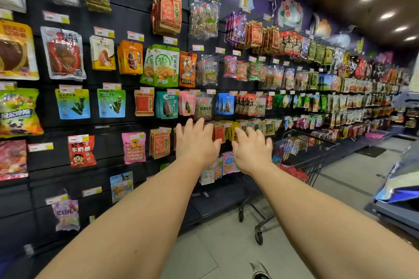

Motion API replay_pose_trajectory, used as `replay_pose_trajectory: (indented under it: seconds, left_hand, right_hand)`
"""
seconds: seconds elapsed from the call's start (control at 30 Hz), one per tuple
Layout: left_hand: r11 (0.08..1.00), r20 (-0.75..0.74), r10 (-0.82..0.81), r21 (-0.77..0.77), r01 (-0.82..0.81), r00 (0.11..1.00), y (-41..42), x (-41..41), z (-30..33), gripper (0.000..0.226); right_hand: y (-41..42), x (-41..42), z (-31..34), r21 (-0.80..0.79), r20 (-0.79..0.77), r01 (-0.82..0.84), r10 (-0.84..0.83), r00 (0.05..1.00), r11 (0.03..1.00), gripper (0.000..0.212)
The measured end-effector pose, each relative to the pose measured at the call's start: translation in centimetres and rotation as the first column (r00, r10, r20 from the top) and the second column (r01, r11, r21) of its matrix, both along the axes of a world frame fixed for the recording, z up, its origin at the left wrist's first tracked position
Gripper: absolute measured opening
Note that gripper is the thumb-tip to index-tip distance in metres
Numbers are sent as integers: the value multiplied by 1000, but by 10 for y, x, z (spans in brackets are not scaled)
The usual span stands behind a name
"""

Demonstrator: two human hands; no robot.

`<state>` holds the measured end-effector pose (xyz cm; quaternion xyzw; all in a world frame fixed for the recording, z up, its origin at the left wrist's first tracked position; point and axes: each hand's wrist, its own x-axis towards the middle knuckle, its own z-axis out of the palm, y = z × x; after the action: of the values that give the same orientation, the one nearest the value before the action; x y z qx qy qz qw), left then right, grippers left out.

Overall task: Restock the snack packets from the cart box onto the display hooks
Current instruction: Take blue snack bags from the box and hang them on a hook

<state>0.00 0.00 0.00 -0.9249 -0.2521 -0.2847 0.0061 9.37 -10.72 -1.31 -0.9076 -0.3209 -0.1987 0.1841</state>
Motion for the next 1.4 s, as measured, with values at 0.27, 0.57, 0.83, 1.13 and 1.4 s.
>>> replay_pose_trajectory:
  seconds: [0.27,0.57,0.83,1.13,1.4]
  left_hand:
    - [992,-273,-81,-120,50,959,35,40,-60,62]
    - [989,-431,-118,-128,68,895,79,182,-116,55]
    - [974,-497,-209,-186,131,843,113,332,-154,59]
    - [939,-488,-323,-270,211,811,193,499,-205,70]
    - [905,-534,-423,-291,310,732,249,647,-230,75]
  right_hand:
    - [23,35,-59,-185,-177,16,-50,983,983,46]
    - [59,169,-122,-246,-314,34,-113,943,969,46]
    - [88,321,-163,-275,-443,34,-158,882,961,47]
    - [147,480,-210,-291,-488,88,-226,843,953,49]
    - [185,604,-236,-283,-555,184,-317,769,941,56]
